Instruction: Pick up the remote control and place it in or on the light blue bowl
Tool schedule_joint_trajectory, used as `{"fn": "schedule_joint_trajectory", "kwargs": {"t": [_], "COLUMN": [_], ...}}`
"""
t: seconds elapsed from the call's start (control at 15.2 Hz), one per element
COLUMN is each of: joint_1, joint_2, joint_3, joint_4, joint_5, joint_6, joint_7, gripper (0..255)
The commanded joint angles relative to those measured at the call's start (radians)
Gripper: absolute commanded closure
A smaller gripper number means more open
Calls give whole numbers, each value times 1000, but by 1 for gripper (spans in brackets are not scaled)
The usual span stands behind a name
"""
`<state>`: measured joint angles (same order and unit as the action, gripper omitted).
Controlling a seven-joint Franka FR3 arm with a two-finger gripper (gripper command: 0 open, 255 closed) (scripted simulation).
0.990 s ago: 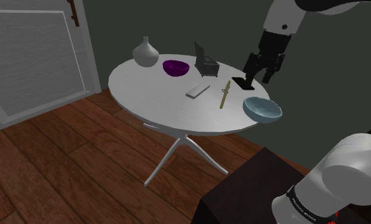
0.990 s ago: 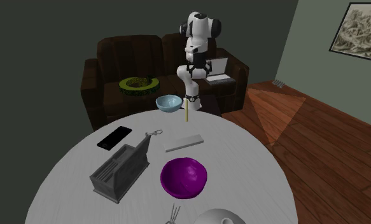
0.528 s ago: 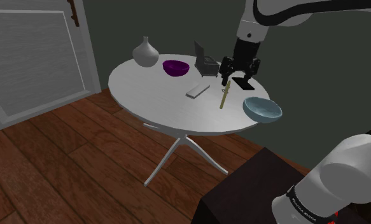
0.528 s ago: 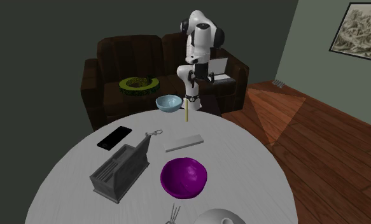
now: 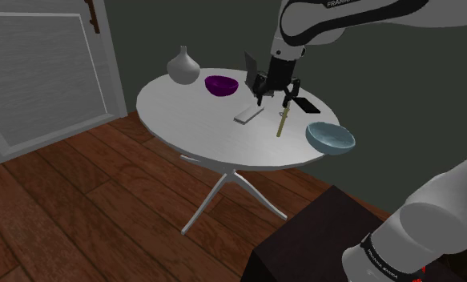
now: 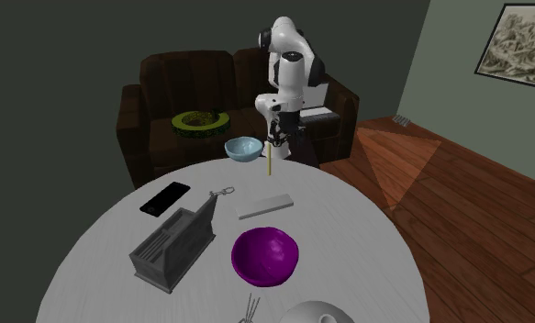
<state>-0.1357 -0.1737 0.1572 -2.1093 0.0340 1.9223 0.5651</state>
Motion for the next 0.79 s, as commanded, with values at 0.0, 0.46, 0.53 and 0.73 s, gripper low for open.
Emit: {"fn": "schedule_joint_trajectory", "kwargs": {"t": [0.0, 0.46, 0.53, 0.73], "joint_1": [-10, -29, -31, -34], "joint_2": [79, 337, 373, 481], "joint_3": [2, -19, -24, -45], "joint_4": [52, 265, 299, 408], "joint_5": [-15, -66, -71, -84], "joint_6": [28, 72, 74, 74], "joint_7": [57, 230, 252, 315], "gripper": [0, 0, 0, 0]}}
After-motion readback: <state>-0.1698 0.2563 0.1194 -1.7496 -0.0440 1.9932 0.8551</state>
